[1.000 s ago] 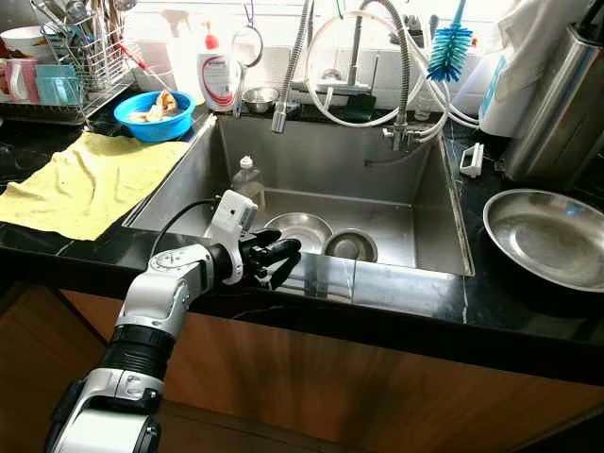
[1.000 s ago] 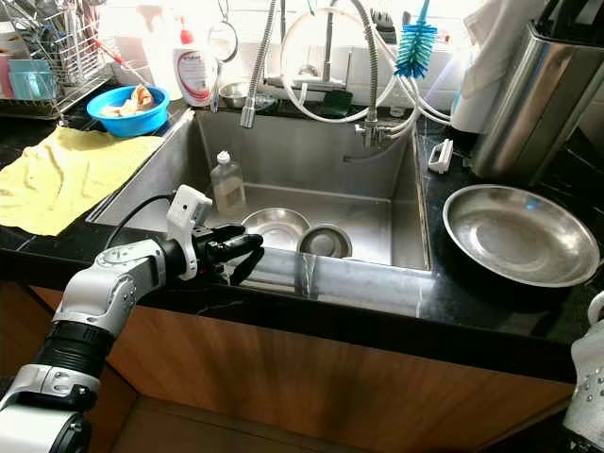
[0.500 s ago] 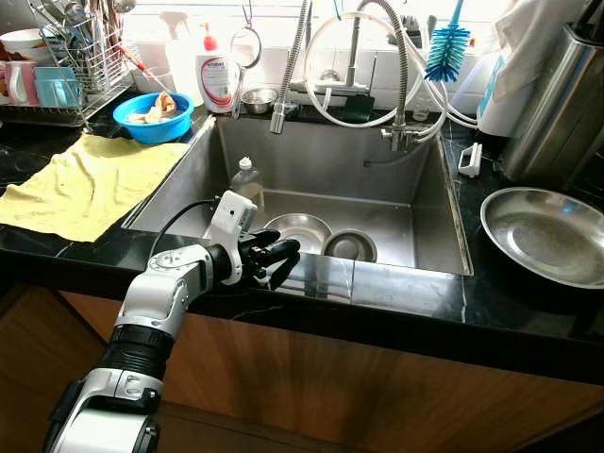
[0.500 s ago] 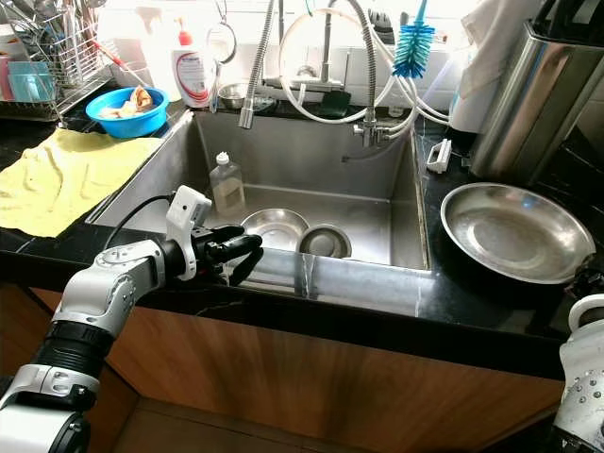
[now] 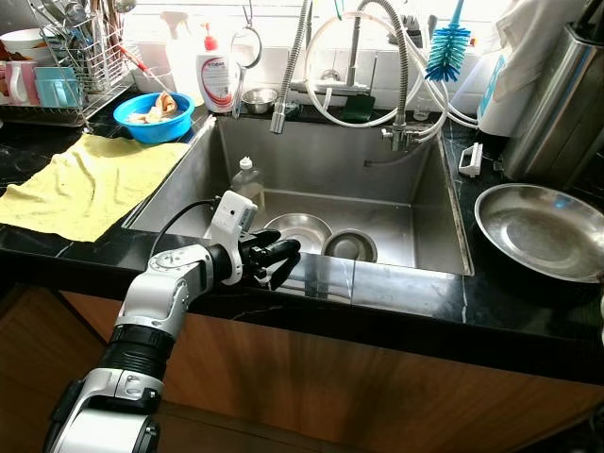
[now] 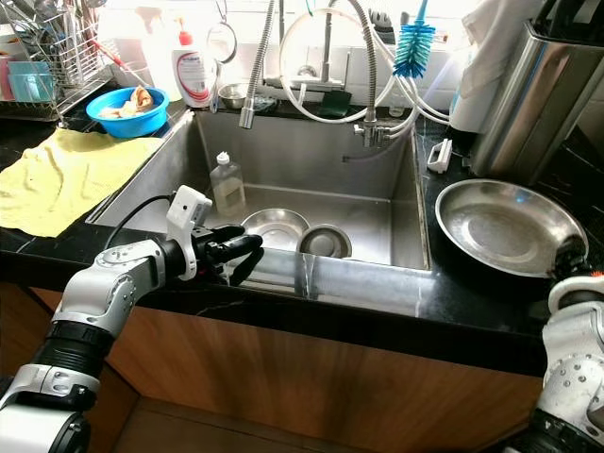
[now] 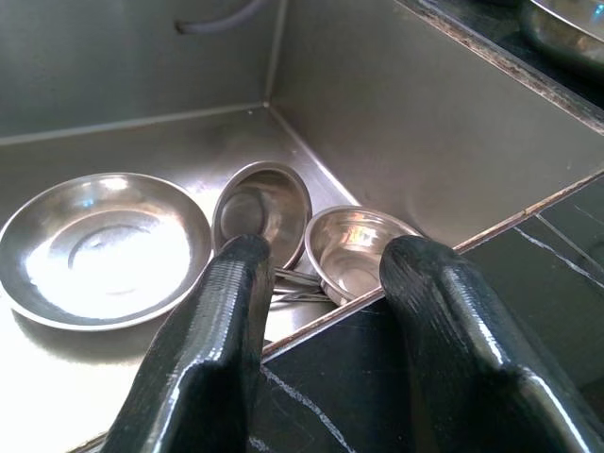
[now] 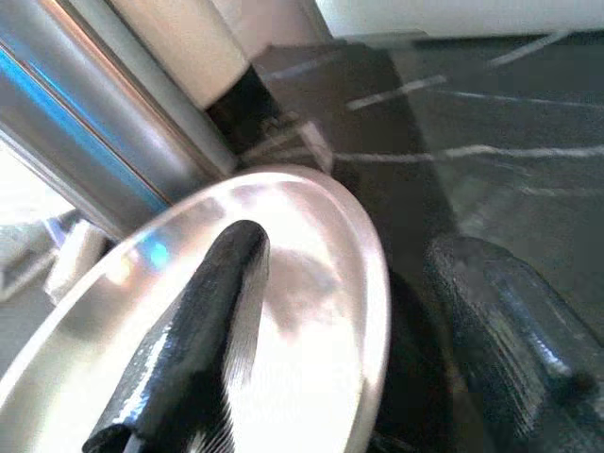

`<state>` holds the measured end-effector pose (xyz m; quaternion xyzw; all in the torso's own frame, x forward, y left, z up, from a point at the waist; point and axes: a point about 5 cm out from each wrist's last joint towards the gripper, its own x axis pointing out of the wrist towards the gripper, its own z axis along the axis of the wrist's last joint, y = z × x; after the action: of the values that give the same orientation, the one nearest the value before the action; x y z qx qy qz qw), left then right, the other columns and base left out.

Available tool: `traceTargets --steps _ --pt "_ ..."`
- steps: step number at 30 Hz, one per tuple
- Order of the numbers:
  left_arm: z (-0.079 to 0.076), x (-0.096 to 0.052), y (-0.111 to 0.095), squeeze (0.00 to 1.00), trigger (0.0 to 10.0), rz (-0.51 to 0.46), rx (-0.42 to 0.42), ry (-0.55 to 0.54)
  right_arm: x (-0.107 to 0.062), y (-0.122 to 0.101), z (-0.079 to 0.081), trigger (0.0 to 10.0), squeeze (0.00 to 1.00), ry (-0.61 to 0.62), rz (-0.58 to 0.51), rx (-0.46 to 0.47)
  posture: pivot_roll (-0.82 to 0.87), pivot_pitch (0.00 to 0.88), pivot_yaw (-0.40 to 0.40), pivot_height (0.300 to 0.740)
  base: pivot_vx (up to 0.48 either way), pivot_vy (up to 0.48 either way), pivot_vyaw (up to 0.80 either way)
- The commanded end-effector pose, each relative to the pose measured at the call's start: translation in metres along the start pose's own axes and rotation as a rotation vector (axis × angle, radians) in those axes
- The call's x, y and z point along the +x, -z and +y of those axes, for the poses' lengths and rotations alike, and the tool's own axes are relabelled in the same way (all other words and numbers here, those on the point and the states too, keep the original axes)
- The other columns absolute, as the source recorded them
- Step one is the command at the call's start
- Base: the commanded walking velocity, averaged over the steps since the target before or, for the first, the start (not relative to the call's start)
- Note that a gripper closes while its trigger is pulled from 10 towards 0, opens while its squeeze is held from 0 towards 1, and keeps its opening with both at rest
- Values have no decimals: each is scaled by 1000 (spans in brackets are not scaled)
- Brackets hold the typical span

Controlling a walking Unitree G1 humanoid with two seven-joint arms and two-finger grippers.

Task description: Kitchen organization

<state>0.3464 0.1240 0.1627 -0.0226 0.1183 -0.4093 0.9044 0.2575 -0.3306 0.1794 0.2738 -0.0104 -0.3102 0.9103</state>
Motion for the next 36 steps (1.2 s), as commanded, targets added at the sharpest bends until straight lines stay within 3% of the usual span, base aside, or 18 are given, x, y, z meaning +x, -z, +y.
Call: traceTargets --steps 1,7,13,22,23,24,25,26,27,28,36 --pt "2 -3 25 0 10000 107 -54 -4 -1 -5 3 10000 0 -7 -16 22 -88 0 -2 740 0 0 0" --pt "1 -3 26 0 10000 108 -56 -1 -1 0 4 10000 0 5 -1 44 -86 0 -2 740 0 0 0" --pt "3 -6 26 0 10000 110 -56 -9 -1 6 -8 10000 0 94 15 62 -88 0 0 740 0 0 0" --pt "3 -6 26 0 10000 111 -54 -10 1 10 -8 10000 0 109 36 91 -83 0 -1 740 0 0 0" --pt "4 -6 25 0 10000 111 -53 -14 2 10 -6 8863 0 103 41 100 -84 0 -1 740 0 0 0" --pt "6 -7 24 0 10000 110 -51 -18 4 12 -3 4392 0 92 54 110 -84 0 -1 740 0 0 0" --pt "6 -7 24 0 10000 110 -51 -19 4 12 -3 4392 0 89 57 110 -84 0 -1 740 0 0 0" --pt "6 -7 24 0 10000 110 -50 -19 4 12 -2 2902 0 87 60 114 -80 0 -1 740 0 0 0" --pt "6 -7 24 0 10000 110 -50 -19 4 12 -2 2902 0 87 60 114 -80 0 -1 740 0 0 0" --pt "6 -7 24 0 10000 110 -49 -18 5 13 -2 0 0 85 61 114 -80 0 -1 740 0 0 0" --pt "4 -6 26 0 10000 117 -40 -16 6 14 3 0 0 72 60 91 -80 0 -1 740 0 0 0"
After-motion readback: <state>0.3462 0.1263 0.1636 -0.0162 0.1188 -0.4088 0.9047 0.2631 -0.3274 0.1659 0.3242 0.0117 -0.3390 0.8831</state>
